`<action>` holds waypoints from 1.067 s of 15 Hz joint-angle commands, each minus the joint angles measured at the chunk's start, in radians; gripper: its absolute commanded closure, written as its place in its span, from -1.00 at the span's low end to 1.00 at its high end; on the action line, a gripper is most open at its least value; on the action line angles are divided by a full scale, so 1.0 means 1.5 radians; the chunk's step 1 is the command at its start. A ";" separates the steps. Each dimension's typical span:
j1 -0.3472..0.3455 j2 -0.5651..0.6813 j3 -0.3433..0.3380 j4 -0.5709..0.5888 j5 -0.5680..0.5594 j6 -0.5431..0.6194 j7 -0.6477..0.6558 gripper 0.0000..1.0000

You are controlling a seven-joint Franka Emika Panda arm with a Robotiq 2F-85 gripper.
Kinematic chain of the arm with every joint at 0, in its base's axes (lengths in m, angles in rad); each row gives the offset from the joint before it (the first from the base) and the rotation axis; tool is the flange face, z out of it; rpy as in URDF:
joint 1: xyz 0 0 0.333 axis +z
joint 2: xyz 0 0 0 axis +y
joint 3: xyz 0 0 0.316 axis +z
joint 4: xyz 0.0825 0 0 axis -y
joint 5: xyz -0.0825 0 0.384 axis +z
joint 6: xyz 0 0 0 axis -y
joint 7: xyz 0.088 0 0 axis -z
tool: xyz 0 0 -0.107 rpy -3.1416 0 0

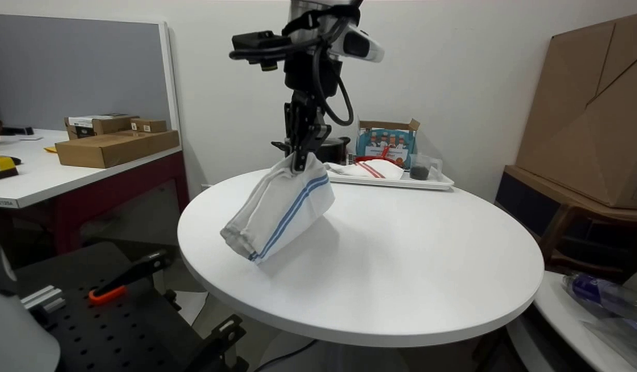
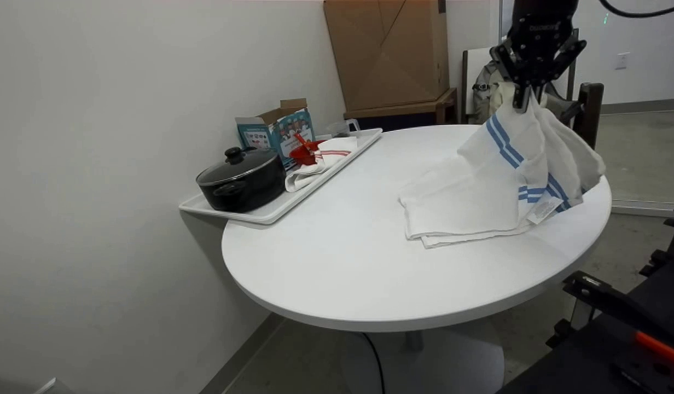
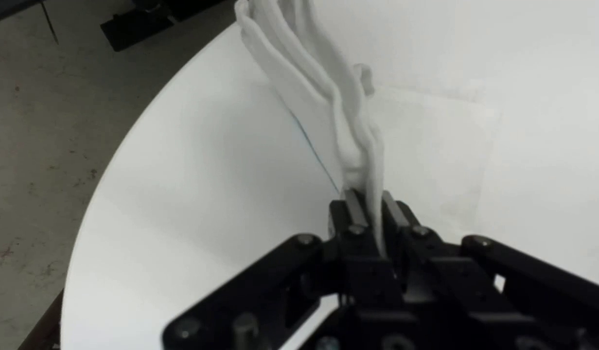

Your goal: Fold the towel from right to left then bottom to top

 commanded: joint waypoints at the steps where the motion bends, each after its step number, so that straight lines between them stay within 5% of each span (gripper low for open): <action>1: 0.011 0.156 0.026 0.150 0.027 -0.032 0.091 0.78; 9: 0.038 0.437 0.044 0.450 0.029 -0.123 0.293 0.78; 14: 0.056 0.537 0.038 0.609 0.036 -0.198 0.384 0.82; 15: 0.059 0.549 0.038 0.629 0.033 -0.206 0.398 0.30; 16: 0.062 0.561 0.037 0.653 0.028 -0.222 0.411 0.30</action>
